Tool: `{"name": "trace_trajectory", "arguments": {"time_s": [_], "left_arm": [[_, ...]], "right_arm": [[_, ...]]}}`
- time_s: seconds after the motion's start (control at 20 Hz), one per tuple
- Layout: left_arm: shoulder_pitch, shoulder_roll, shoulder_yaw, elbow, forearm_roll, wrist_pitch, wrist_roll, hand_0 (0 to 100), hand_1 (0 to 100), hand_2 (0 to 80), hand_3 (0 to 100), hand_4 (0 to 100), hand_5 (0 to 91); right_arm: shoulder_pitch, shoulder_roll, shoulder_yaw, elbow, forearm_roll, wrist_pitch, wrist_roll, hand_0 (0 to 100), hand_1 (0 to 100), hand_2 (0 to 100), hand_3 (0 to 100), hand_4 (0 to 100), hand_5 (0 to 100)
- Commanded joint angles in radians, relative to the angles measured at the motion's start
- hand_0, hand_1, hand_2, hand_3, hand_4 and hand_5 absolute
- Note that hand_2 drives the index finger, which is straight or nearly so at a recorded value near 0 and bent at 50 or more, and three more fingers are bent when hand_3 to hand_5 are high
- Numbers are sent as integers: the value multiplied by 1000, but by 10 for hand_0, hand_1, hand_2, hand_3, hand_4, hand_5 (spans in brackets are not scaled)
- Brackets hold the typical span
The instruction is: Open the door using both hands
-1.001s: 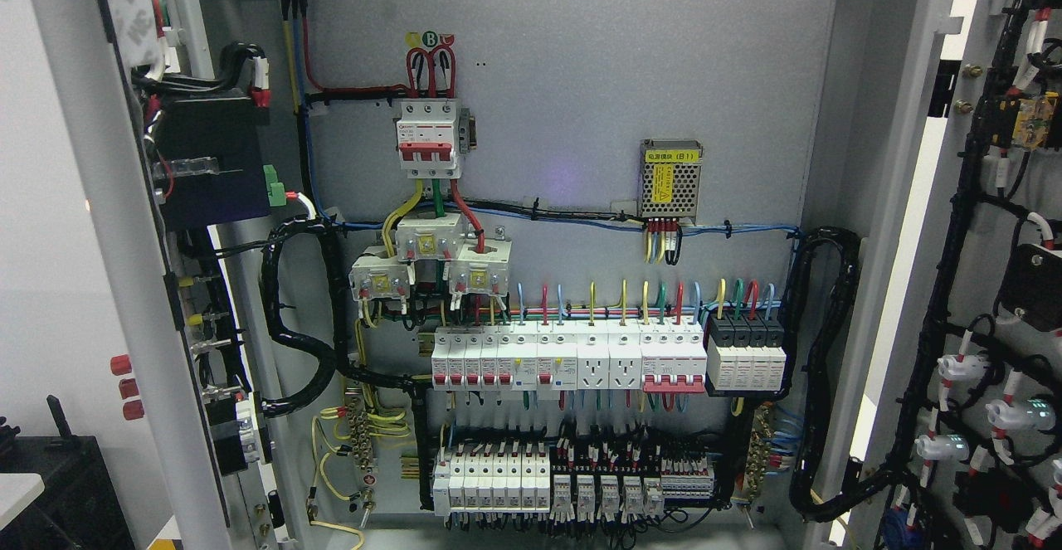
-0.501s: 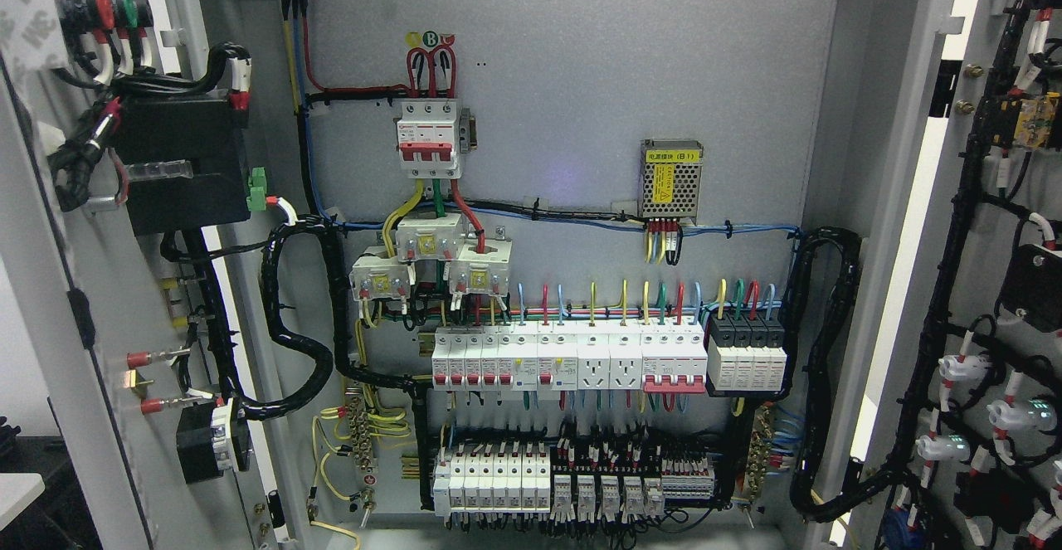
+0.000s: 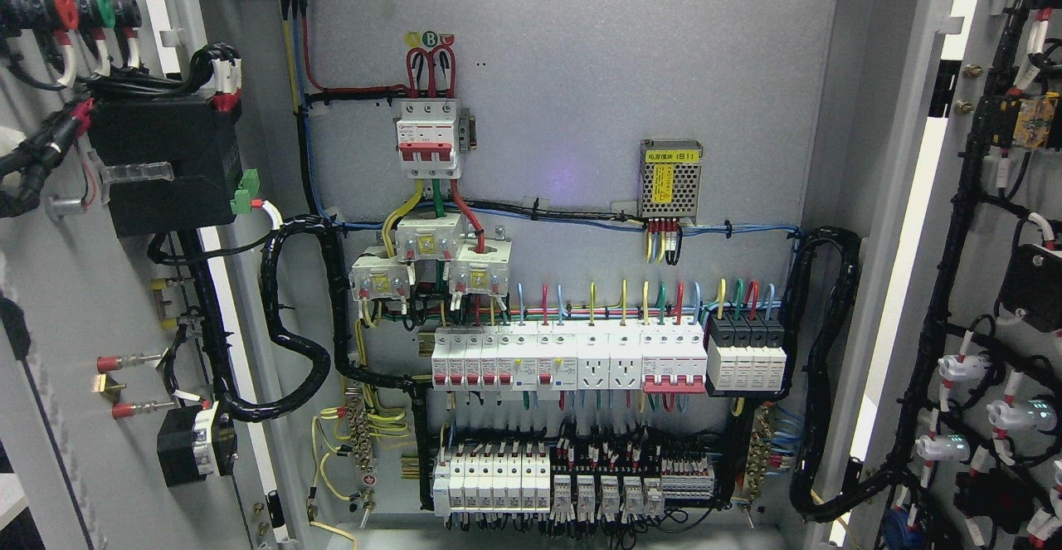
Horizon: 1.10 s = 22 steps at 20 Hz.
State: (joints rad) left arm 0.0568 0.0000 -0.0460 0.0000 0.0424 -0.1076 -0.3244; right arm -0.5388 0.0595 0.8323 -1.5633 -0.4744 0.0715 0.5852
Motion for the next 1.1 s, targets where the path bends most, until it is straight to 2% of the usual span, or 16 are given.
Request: {"name": "trace_trajectory", "arguments": {"time_s": [0.0, 0.55, 0.9, 1.05], "left_arm": [[0, -34, 0, -29, 1, 0, 1, 0, 0, 0, 0, 42, 0], [0, -34, 0, -29, 1, 0, 1, 0, 0, 0, 0, 41, 0], [0, -34, 0, -29, 1, 0, 1, 0, 0, 0, 0, 41, 0], [0, -34, 0, -29, -1, 0, 1, 0, 0, 0, 0, 41, 0]], "right_arm": [[0, 25, 21, -1, 10, 1, -12, 0, 0, 0, 0, 0, 0], [-1, 19, 2, 11, 11, -6, -16, 0, 0, 0, 0, 0, 0], [2, 6, -84, 32, 13, -9, -48, 0, 0, 0, 0, 0, 0], [11, -3, -120, 45, 13, -9, -76, 0, 0, 0, 0, 0, 0]]}}
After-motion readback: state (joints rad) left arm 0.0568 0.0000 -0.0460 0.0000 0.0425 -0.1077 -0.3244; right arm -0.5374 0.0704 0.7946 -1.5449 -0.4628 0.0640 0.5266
